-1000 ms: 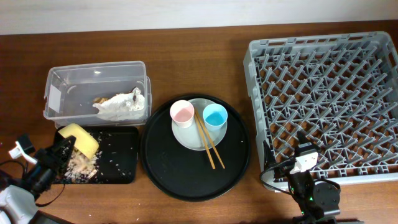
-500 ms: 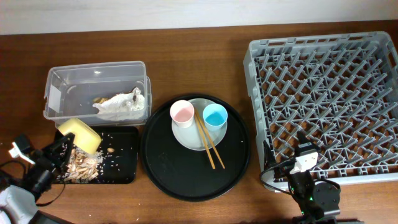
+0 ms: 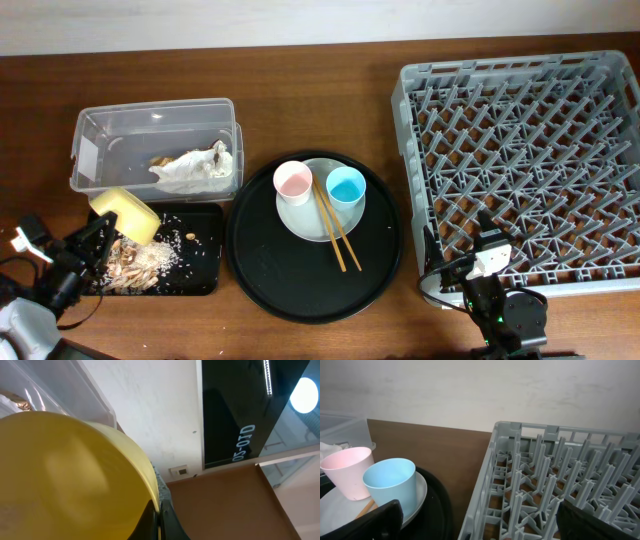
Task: Sort waste into correct bins and load items into the dishwasher rack
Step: 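Carry the yellow bowl over the black tray and tip out the scraps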
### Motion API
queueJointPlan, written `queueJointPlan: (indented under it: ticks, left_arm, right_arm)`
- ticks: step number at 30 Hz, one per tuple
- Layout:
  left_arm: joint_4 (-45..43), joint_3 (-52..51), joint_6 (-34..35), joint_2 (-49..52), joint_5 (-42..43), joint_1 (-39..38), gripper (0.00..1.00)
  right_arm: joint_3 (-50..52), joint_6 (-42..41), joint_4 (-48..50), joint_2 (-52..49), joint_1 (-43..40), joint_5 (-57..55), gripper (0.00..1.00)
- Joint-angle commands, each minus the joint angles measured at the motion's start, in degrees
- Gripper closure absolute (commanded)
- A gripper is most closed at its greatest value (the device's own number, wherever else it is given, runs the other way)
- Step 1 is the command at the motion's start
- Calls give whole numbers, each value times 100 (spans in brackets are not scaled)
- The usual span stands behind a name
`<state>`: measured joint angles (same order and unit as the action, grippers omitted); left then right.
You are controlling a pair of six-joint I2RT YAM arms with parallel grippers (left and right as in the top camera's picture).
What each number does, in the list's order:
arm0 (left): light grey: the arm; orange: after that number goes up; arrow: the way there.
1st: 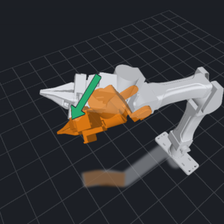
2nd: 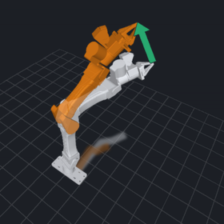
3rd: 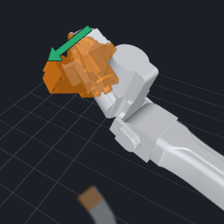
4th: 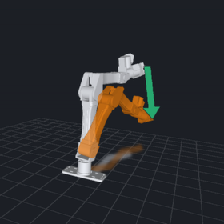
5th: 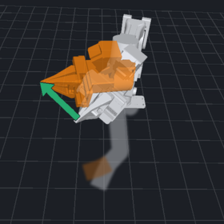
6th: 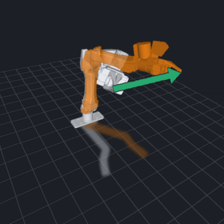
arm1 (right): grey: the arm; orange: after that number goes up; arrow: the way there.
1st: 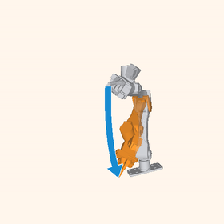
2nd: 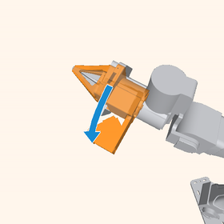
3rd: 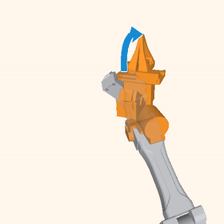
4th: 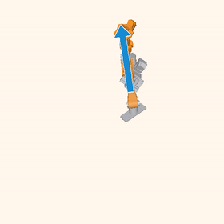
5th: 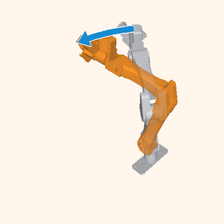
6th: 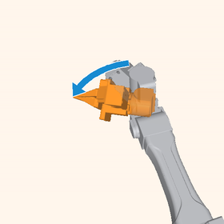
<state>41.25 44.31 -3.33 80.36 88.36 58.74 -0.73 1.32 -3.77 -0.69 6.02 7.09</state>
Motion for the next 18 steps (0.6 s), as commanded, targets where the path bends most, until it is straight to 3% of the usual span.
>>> queueJointPlan:
  ticks: [1,4,7,18]
  left_arm:
    - [-17,-20,184,-66,184,31,100]
    - [400,-20,258,-72,181,20,100]
    - [-192,-20,413,-66,181,20,100]
    - [-284,-20,293,-68,-85,-70,100]
  right_arm:
    - [42,-33,-11,33,35,-9,1]
    - [42,-33,-11,33,33,-9,1]
    - [42,-33,-11,33,35,-9,1]
    - [42,-33,-11,33,35,-9,1]
